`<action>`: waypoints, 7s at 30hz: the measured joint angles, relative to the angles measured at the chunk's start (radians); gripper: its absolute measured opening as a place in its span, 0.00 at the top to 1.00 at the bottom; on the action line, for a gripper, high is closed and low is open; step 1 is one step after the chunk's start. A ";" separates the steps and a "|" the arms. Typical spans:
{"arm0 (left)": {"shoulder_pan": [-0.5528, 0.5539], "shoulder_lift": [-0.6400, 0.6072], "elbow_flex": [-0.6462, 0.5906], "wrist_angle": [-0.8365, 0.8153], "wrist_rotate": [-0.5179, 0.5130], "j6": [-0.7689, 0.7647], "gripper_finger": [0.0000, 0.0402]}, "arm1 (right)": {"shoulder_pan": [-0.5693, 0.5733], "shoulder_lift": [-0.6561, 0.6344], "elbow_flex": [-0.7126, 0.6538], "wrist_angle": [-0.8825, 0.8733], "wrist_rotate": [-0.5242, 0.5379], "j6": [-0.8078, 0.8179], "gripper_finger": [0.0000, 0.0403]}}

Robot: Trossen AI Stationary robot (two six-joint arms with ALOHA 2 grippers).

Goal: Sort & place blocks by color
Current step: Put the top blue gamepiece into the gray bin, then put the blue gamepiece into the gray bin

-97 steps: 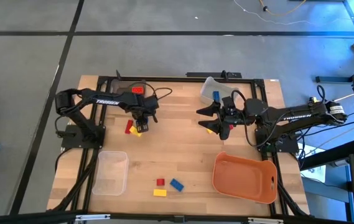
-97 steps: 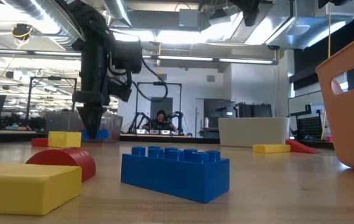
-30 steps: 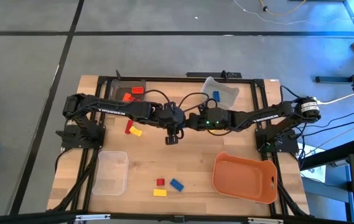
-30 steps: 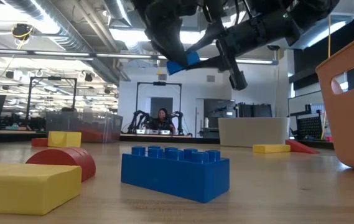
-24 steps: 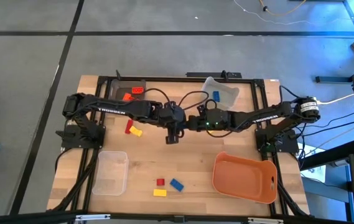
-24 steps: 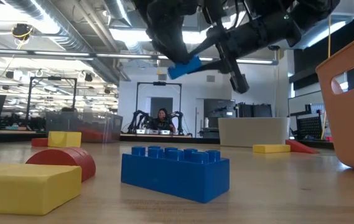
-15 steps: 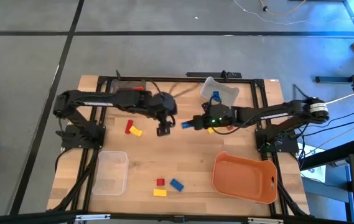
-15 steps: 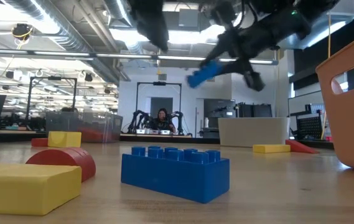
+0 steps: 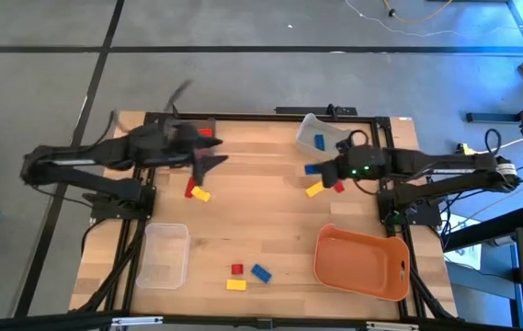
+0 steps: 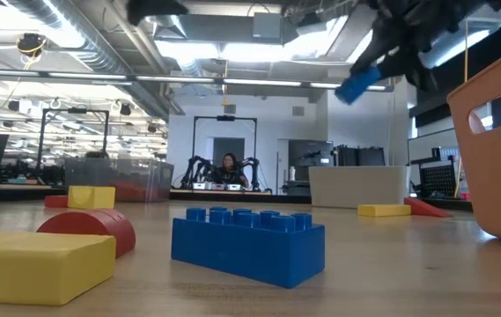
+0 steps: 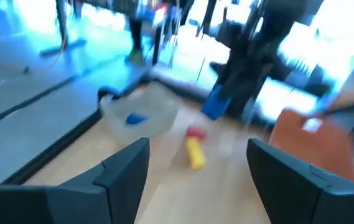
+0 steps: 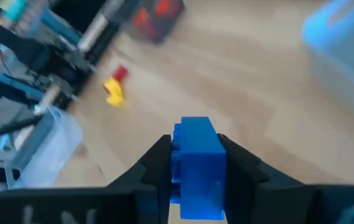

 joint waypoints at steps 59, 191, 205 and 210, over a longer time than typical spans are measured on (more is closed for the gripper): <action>-0.019 -0.356 -0.342 0.439 -0.152 -0.029 0.35 | -0.640 0.504 0.091 -0.192 -0.102 -0.343 0.76; -0.018 -0.356 -0.342 0.432 -0.129 0.017 0.35 | 0.575 1.270 0.882 -0.413 0.067 -0.526 0.66; -0.018 -0.357 -0.342 0.432 -0.072 0.018 0.35 | 0.341 0.766 0.545 -0.404 0.223 -0.361 0.66; -0.019 -0.337 -0.342 0.411 0.041 0.040 0.35 | 0.244 0.530 0.352 -0.138 0.118 -0.284 0.66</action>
